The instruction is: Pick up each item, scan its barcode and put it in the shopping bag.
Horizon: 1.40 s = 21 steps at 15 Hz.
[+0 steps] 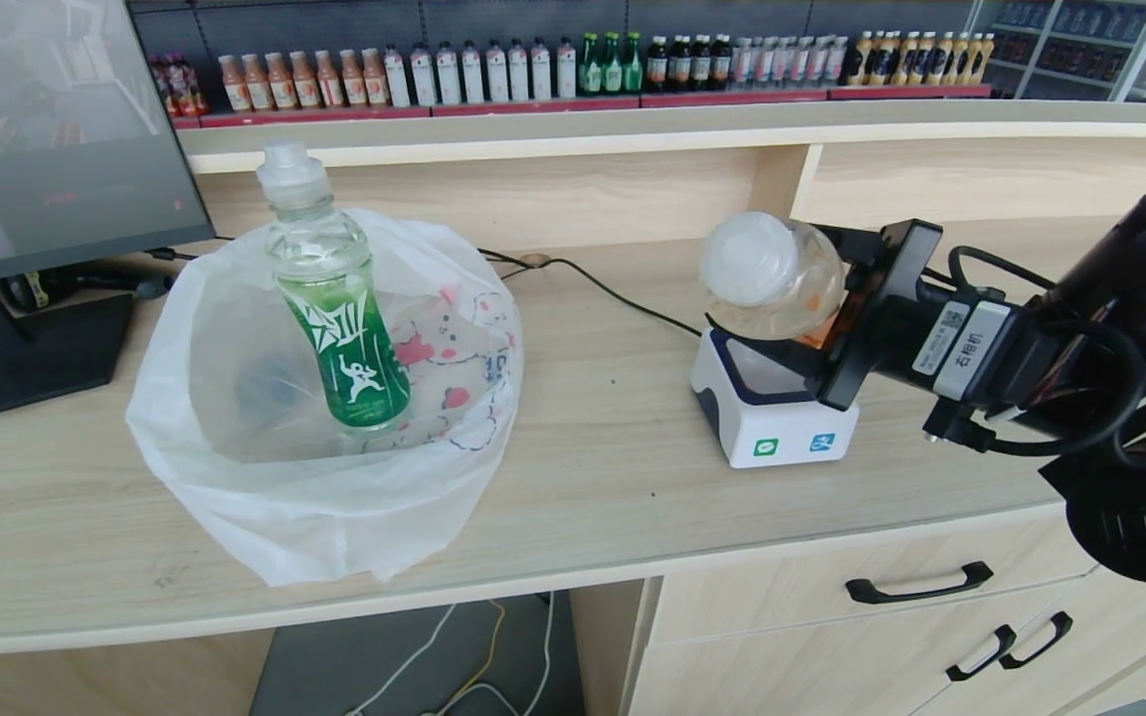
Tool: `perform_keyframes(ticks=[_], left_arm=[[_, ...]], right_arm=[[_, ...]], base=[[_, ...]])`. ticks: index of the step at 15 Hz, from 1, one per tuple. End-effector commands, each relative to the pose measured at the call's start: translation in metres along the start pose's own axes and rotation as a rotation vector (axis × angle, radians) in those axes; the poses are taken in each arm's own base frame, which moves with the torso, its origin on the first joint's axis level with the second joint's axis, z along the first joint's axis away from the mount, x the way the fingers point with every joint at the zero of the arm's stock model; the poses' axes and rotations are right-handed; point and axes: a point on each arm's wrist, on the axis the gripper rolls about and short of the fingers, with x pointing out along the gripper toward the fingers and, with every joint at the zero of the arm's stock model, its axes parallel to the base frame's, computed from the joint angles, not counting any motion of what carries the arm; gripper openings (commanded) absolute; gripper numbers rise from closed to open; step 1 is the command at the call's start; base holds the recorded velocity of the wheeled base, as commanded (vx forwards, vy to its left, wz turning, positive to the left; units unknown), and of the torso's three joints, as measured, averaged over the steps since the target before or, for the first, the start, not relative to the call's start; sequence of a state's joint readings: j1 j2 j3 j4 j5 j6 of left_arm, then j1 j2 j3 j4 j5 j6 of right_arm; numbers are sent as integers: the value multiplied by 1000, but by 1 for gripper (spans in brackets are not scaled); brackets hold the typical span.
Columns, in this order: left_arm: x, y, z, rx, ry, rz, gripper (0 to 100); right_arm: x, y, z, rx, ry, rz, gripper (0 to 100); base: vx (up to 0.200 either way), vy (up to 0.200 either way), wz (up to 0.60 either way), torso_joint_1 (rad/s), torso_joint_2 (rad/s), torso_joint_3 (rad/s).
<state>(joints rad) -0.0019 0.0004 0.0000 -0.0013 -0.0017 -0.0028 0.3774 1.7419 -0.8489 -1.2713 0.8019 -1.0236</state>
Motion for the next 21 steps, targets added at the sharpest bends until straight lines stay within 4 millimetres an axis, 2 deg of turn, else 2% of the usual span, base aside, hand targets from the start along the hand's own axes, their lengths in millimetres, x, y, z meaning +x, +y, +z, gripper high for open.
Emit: perform_keyframes(ticks=[1, 11, 21], left_arm=[[0, 0, 0, 0, -1, 1, 100], [0, 0, 0, 0, -1, 2, 100], [0, 0, 0, 0, -1, 1, 100]], right_arm=[[4, 6, 0, 8, -11, 12, 0], [1, 15, 1, 9, -7, 26, 0], [1, 11, 3, 1, -9, 12, 0]], base=[[0, 0, 0, 0, 0, 0], [0, 0, 0, 0, 0, 0], [0, 0, 0, 0, 0, 0]])
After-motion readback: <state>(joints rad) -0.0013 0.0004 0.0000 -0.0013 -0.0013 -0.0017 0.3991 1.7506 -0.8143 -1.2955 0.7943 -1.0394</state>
